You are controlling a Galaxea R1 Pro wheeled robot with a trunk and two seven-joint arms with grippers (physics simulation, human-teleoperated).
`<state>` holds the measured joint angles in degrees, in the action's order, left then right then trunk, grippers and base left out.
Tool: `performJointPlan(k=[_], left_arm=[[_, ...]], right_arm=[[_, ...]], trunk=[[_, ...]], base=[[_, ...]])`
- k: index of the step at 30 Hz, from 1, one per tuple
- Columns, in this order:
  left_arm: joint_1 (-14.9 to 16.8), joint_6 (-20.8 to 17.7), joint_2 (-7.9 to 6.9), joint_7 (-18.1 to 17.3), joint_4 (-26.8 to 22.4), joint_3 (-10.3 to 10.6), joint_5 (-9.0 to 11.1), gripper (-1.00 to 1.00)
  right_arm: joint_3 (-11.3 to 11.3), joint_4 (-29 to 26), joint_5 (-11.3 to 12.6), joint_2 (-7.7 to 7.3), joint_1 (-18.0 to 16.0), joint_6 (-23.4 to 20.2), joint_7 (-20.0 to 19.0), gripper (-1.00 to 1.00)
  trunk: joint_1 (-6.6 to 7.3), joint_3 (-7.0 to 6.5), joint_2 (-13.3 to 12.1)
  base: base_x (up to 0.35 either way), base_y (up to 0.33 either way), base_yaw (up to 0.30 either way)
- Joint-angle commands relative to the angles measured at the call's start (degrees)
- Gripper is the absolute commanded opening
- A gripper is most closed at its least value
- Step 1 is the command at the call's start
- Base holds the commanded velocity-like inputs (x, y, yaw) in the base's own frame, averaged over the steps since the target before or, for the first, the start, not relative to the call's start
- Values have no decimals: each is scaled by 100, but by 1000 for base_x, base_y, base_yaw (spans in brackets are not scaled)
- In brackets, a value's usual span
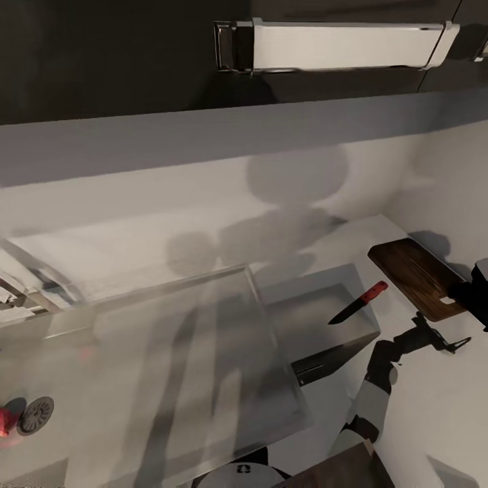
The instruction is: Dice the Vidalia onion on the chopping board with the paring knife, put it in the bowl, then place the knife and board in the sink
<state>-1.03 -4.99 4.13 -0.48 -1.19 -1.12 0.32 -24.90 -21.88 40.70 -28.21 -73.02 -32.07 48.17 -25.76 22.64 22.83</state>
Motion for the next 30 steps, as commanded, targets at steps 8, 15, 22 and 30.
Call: performJointPlan(k=[8,15,22,30], left_arm=[[-2,-28,0,-5,-13,-11,3,100],[-2,-28,0,-5,-13,-11,3,100],[-2,-28,0,-5,-13,-10,3,100],[-2,-28,0,-5,-13,-10,3,100]], right_arm=[[-6,-10,34,0,-4,-24,34,100],[-6,-10,34,0,-2,-23,34,100],[-6,-10,34,0,-2,-20,34,100],[-6,-10,34,0,-2,-19,34,100]], trunk=[[-3,24,9],[-3,26,9],[-3,35,9],[-3,60,9]], base=[[0,0,20],[0,0,2],[0,0,7],[0,0,26]])
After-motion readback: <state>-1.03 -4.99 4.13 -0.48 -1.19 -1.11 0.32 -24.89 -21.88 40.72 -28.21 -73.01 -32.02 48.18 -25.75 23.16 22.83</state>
